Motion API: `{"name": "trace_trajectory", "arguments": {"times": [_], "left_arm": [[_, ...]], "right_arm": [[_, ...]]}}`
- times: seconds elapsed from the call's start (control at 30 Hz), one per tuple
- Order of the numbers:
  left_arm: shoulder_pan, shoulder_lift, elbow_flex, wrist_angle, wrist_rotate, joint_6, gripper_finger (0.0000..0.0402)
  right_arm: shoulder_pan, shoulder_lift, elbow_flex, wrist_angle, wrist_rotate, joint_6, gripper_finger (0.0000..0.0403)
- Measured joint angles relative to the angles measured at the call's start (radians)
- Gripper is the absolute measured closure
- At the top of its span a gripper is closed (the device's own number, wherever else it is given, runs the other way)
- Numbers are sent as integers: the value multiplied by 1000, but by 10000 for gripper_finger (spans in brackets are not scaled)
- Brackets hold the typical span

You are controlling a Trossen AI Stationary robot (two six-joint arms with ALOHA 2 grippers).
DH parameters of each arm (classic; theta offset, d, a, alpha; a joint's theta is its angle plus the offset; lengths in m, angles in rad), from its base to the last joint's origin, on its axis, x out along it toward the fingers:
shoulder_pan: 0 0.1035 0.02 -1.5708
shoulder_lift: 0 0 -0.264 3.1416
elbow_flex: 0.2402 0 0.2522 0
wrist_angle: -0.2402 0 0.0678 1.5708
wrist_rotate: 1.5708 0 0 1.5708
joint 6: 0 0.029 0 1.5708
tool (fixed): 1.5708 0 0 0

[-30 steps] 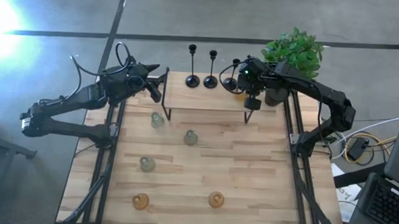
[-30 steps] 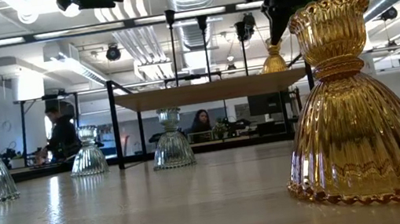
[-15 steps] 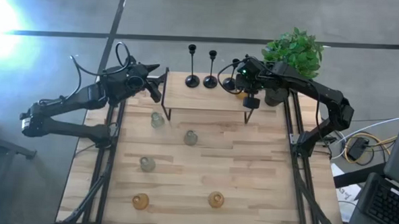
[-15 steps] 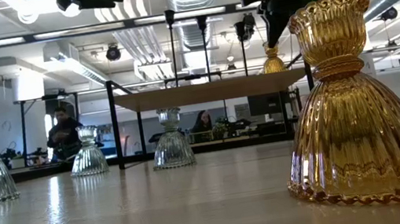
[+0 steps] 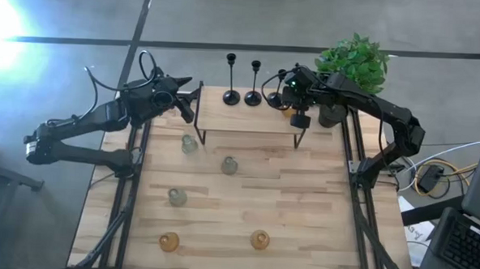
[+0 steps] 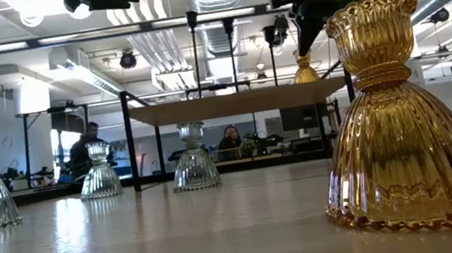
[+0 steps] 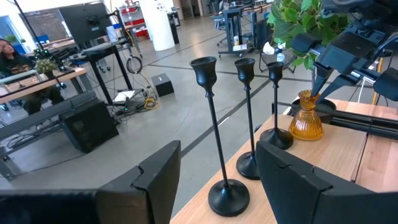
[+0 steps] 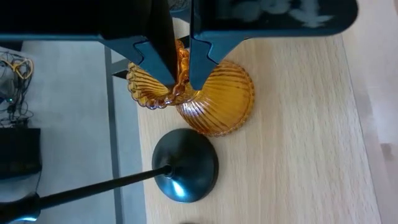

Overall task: Pick & Place candle stick holders
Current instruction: Put the top right yellow candle holder on the shelf

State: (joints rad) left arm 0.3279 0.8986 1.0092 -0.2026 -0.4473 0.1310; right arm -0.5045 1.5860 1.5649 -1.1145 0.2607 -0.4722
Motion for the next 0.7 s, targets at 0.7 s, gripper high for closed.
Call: {"name": "trace_trajectory", "arguments": {"times": [0.7], "left_arm": [[0,0,0,0,0,-2,189]], "right_arm": [[-13,2,0,-8,-3,-4,390]]}}
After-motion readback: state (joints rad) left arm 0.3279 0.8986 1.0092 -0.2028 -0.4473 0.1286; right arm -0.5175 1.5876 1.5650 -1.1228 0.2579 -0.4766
